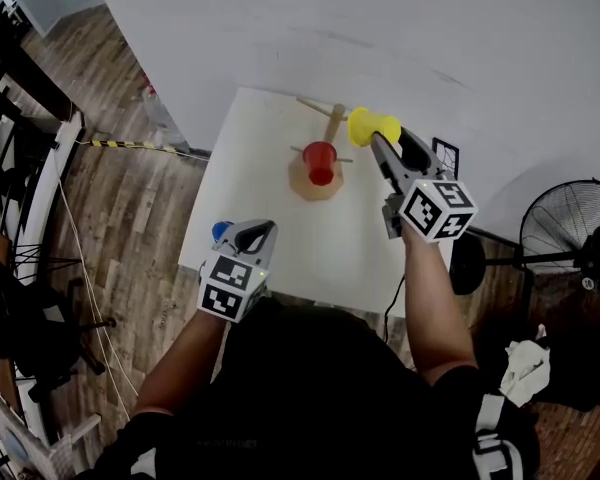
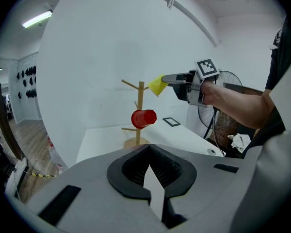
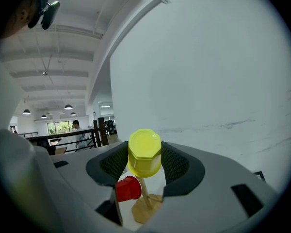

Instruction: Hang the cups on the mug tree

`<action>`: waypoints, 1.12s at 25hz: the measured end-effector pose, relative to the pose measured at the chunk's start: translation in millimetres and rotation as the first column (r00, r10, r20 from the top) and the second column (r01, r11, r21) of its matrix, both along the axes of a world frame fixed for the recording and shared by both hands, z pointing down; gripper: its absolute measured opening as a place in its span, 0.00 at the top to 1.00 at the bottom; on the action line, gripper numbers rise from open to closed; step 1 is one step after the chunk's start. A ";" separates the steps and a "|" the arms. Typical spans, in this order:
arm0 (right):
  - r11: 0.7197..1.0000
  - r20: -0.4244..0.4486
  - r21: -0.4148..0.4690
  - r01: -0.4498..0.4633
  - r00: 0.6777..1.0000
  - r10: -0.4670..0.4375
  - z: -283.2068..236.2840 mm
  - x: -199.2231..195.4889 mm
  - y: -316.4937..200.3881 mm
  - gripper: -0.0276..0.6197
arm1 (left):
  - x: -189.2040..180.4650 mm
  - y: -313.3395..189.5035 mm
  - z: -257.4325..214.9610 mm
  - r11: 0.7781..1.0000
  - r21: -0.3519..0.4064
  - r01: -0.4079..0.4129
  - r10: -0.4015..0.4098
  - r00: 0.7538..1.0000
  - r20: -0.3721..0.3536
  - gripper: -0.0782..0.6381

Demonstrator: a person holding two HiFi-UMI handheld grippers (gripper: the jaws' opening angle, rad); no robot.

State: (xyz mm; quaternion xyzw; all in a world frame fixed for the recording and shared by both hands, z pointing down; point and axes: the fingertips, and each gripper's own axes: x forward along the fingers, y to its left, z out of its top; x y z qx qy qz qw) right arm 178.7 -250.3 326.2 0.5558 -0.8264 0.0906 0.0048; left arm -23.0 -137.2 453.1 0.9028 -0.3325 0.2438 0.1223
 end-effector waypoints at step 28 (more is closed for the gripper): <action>0.991 -0.071 -0.124 0.060 0.995 -0.069 66.1 -15.4 40.6 0.74 | 5.6 -5.6 -0.1 1.000 -0.010 0.003 -0.003 1.000 -0.023 0.87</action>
